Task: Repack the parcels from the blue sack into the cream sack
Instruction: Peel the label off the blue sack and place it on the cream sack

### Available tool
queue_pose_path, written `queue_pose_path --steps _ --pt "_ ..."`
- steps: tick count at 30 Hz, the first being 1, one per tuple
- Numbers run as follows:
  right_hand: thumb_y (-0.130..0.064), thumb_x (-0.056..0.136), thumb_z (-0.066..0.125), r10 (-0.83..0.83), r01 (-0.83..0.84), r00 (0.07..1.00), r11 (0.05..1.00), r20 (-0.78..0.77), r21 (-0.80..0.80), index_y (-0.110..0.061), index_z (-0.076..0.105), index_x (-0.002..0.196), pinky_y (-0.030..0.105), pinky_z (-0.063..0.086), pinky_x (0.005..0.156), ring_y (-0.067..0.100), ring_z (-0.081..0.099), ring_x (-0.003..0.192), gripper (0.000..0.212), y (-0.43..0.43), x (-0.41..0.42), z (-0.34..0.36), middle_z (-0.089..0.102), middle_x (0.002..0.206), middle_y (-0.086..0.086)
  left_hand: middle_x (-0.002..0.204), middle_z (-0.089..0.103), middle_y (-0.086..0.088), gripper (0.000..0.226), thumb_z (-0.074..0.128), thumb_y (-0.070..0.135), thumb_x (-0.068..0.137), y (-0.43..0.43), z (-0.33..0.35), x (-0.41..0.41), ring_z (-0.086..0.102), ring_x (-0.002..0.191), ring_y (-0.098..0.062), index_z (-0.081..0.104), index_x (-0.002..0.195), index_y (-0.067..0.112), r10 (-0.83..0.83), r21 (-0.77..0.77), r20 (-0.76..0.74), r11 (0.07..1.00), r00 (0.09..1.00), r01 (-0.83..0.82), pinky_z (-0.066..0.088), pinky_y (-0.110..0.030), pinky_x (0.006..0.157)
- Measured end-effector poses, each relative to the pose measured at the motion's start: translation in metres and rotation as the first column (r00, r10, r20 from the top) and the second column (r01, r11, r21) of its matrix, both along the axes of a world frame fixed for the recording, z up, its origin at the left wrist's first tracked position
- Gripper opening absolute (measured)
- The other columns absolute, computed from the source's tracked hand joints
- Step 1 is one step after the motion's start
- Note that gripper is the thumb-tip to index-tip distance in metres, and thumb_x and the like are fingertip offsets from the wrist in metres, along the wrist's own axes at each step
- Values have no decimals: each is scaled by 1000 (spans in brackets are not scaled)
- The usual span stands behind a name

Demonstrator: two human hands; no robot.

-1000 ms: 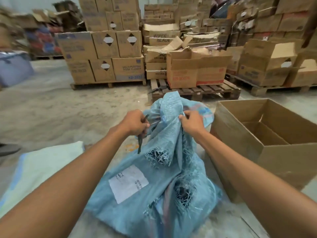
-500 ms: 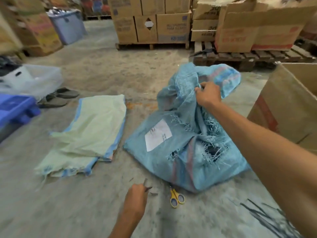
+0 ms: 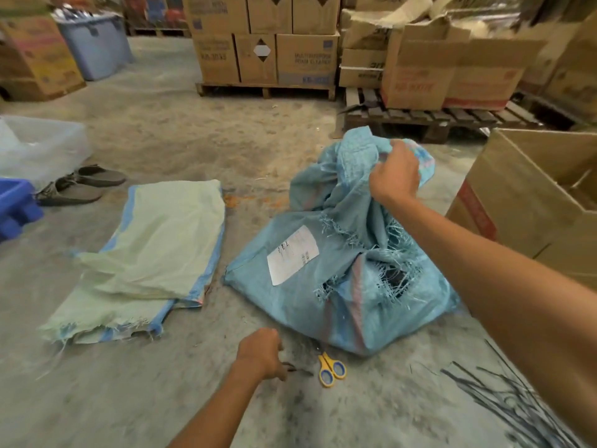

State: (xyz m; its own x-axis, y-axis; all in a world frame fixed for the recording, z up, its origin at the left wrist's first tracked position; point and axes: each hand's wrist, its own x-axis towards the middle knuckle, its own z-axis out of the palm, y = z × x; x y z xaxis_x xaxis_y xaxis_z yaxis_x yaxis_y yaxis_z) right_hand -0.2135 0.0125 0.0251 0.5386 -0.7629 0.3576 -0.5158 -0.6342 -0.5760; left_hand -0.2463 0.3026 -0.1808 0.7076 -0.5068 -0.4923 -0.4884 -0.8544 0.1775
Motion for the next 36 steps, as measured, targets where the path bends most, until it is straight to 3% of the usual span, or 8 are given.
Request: queue_pose_path --steps 2,4,8,12,20,26,32,36 --pt "-4 88 53 97 -82 994 969 54 -232 -13 48 139 47 47 95 32 50 120 52 17 -4 -4 53 131 13 119 65 3 65 86 41 61 -11 28 31 63 109 -18 67 122 25 -25 -31 -41 999 999 23 53 -30 88" --pt "2 85 50 301 -275 953 910 39 -311 -11 53 133 45 50 85 30 54 110 50 41 -11 -14 56 121 11 128 60 1 72 87 37 62 -22 54 60 59 116 -18 64 129 28 -87 -42 -90 996 992 84 51 -31 94" --pt "-2 92 48 517 -524 851 849 -93 -70 -8 66 114 42 54 82 27 64 99 29 93 -25 -50 69 108 10 127 62 -3 58 80 20 74 -42 89 105 60 116 -20 64 130 26 -172 -99 -57 981 983 166 49 -30 98" --pt "-5 90 48 457 -431 832 890 -315 152 -8 60 125 40 49 95 30 59 119 38 118 -27 -87 63 126 11 121 67 -4 46 65 10 81 -59 83 138 63 109 -20 67 126 20 -114 -284 89 949 990 135 52 -35 95" --pt "-27 98 47 303 -331 791 943 -531 44 -9 40 141 38 42 101 30 54 123 47 81 -16 -145 51 140 12 147 49 -6 56 55 7 90 -115 46 186 44 136 -25 47 145 15 -150 -525 210 816 966 241 38 -39 109" --pt "-43 101 38 339 -454 739 889 -582 -59 -13 30 151 38 48 94 28 60 114 59 50 -14 -168 53 139 8 135 60 -6 45 50 2 88 -149 20 205 54 124 -26 60 130 13 -247 -575 276 732 929 365 48 -37 96" --pt "-46 99 37 387 -545 663 837 -642 -58 -14 31 150 40 52 86 30 64 104 60 38 -14 -164 57 132 8 114 59 -3 30 70 10 77 -141 9 207 53 109 -24 66 106 17 -142 -585 515 663 845 468 50 -39 75" --pt "-45 100 37 419 -587 626 809 -657 -43 -13 34 148 40 52 90 29 62 109 58 35 -18 -162 55 135 8 114 68 -2 45 62 -3 75 -144 7 201 56 110 -24 70 114 17 -285 -531 529 623 799 574 51 -38 81"
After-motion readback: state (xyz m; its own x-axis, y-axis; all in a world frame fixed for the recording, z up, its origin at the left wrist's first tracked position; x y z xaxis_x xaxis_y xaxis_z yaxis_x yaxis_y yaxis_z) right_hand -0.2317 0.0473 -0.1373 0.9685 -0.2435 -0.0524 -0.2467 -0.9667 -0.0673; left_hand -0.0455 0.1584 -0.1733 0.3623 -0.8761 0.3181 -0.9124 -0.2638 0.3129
